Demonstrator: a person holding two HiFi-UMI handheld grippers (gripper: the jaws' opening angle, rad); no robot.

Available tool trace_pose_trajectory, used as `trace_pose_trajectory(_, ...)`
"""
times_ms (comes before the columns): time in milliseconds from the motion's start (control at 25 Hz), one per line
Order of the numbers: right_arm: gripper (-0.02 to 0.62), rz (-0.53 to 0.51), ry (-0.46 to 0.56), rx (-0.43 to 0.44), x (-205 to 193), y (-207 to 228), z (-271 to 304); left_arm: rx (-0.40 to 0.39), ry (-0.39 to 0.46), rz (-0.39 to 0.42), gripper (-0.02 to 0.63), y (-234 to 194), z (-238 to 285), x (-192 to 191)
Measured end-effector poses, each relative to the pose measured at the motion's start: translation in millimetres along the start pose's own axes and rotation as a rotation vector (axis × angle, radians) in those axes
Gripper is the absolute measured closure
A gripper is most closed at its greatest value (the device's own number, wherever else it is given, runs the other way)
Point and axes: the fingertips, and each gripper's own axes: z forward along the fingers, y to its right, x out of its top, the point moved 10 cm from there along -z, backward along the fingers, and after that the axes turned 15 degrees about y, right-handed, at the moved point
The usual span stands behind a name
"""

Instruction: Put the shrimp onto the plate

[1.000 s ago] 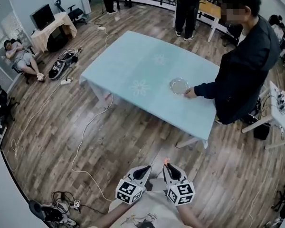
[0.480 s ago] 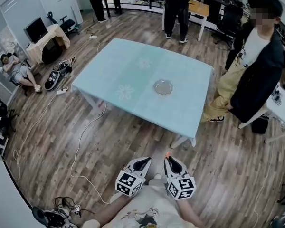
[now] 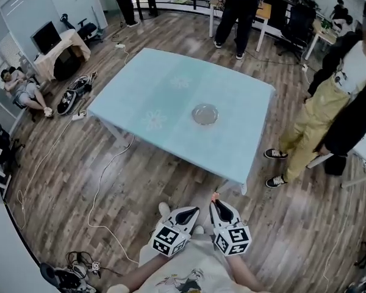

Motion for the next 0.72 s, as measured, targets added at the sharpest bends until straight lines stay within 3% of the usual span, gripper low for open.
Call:
trace_pose_trajectory(320, 0.525, 0.002, -0.038, -0.025, 2.7, -3.7, 78.3, 0.006, 0.004, -0.001, 0.609, -77.1, 24.7, 21.8)
trace_pose_trajectory(720, 0.525, -0.02, -0.049, -0.113, 21.9, -31.6, 196.2, -0.067, 0.034, 0.036, 0.609, -205.4, 45.6, 78.9)
